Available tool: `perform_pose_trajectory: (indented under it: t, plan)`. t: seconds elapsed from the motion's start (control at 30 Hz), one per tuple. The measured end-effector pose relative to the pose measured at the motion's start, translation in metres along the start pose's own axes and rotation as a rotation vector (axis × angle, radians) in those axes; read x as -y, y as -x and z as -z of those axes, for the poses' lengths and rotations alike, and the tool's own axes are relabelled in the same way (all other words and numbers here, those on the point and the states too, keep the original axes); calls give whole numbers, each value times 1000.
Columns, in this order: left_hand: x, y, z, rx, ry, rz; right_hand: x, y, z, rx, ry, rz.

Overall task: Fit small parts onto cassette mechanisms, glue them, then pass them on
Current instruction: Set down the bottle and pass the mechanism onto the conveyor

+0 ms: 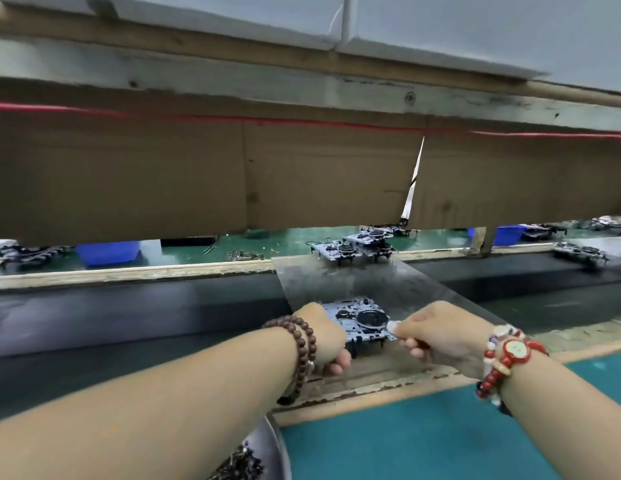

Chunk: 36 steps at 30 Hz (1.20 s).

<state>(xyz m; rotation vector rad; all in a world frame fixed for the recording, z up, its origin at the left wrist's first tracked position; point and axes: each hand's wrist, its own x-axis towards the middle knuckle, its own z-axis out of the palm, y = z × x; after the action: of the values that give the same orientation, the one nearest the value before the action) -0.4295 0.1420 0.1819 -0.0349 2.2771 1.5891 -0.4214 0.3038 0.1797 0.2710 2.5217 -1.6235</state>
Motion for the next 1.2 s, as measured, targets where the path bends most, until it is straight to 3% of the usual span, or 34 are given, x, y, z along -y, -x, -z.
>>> perform_pose_trajectory:
  t: [0.2, 0.5, 0.73, 0.87, 1.03, 1.2]
  plan:
    - [2, -5, 5, 5, -21, -46, 5, 0, 1, 13, 28, 3]
    - [-10, -8, 19, 40, 8, -21, 32, -9, 7, 9, 332, 9]
    - [-10, -3, 26, 53, 75, -27, 30, -7, 6, 6, 261, 50]
    - [-1, -1, 15, 28, -39, -20, 19, -3, 1, 7, 282, 52]
    - [0, 2, 12, 7, 97, -37, 17, -3, 1, -13, 214, 48]
    - [-6, 2, 15, -11, 55, -89, 18, -2, 2, -14, 140, 69]
